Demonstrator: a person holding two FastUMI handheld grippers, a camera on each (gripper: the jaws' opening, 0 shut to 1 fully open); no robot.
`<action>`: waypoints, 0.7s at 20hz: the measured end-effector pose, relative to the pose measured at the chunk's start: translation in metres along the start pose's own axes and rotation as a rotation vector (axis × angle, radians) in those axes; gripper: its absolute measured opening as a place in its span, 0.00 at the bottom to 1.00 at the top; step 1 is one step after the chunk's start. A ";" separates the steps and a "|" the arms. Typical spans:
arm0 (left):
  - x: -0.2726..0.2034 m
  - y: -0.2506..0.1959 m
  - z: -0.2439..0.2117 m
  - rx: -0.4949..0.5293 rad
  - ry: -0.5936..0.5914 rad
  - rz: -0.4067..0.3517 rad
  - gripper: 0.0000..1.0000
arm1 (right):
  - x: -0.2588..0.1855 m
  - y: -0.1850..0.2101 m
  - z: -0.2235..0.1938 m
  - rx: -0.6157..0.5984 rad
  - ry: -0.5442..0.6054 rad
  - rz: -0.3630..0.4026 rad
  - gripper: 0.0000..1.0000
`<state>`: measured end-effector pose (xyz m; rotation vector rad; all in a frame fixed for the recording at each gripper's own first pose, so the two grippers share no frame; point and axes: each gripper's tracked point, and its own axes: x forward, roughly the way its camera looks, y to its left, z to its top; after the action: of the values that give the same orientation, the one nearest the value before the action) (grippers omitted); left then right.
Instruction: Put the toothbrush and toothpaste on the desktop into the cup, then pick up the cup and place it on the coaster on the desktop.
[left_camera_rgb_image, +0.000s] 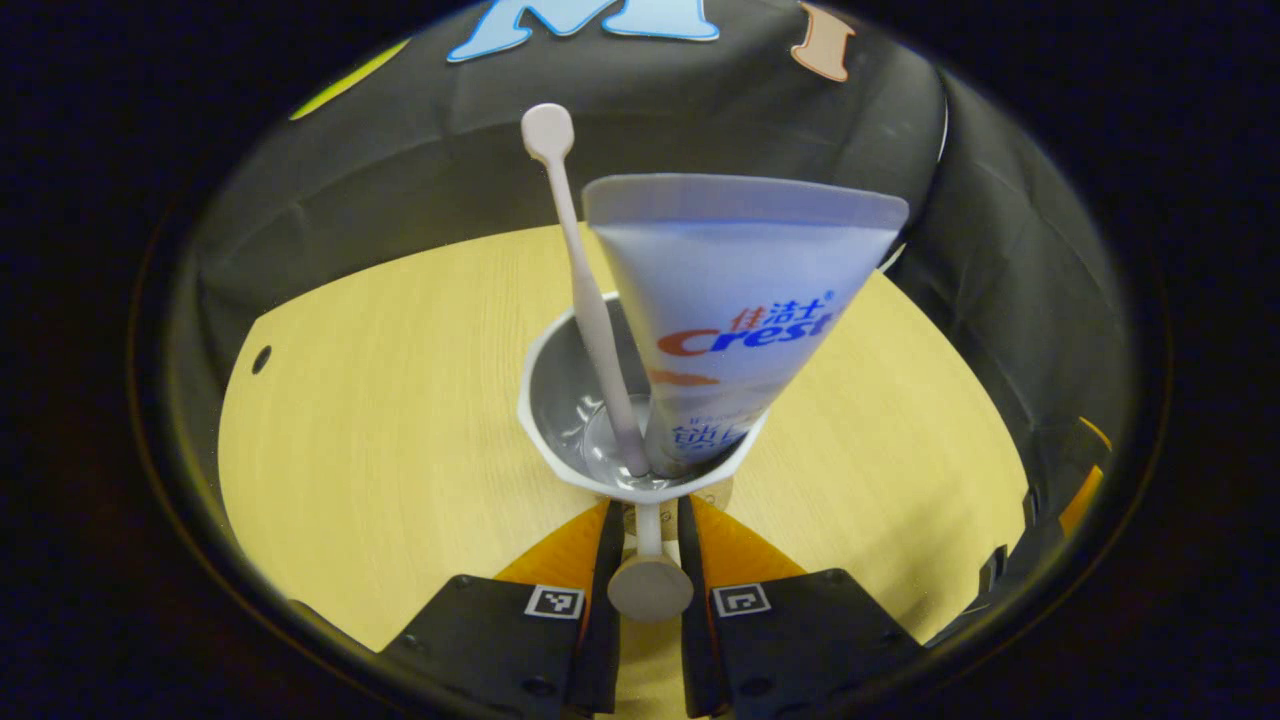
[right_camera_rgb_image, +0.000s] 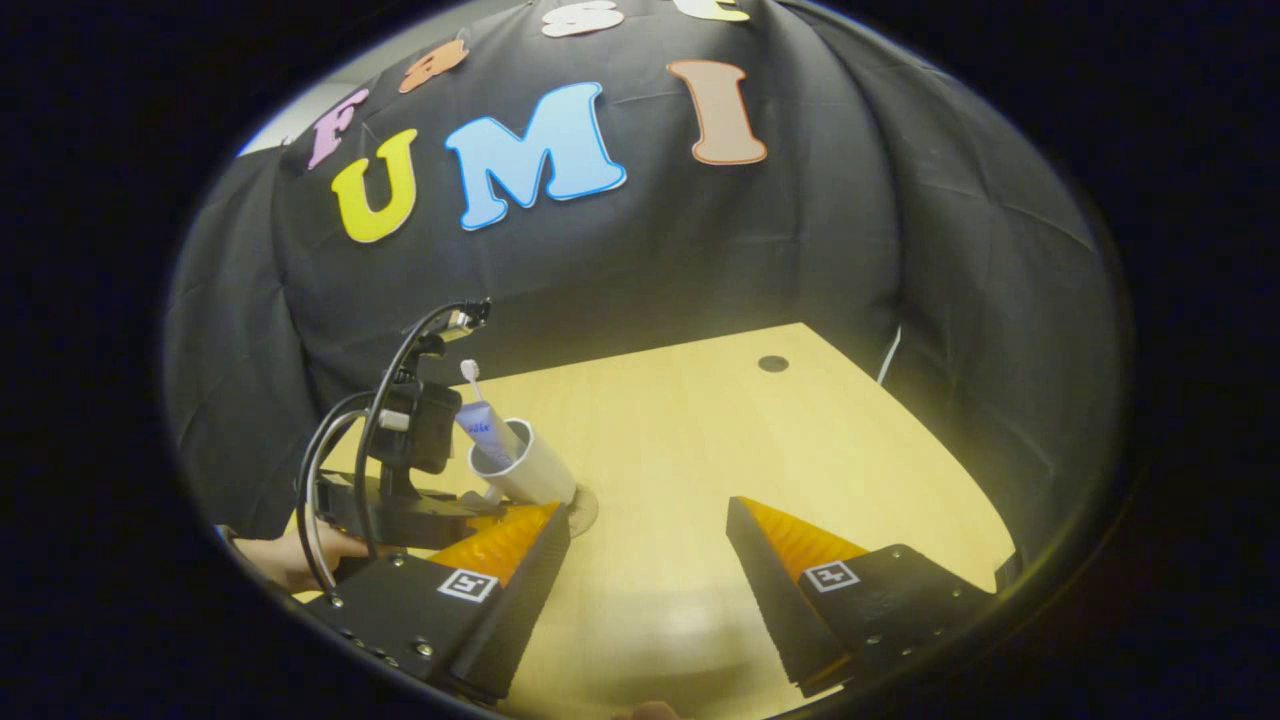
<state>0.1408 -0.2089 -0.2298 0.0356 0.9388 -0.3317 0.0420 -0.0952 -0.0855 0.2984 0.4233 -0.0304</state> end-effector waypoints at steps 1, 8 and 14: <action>0.003 -0.001 -0.001 -0.001 0.010 0.001 0.33 | 0.000 -0.003 -0.001 0.006 0.003 -0.003 0.95; 0.006 -0.001 -0.010 0.008 0.049 0.026 0.32 | 0.004 -0.010 0.000 0.022 0.011 0.006 0.95; 0.011 -0.005 -0.011 0.013 0.063 0.051 0.34 | 0.007 -0.009 -0.002 0.011 0.015 0.029 0.95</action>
<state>0.1366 -0.2149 -0.2439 0.0822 0.9964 -0.2905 0.0471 -0.1031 -0.0926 0.3162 0.4335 -0.0020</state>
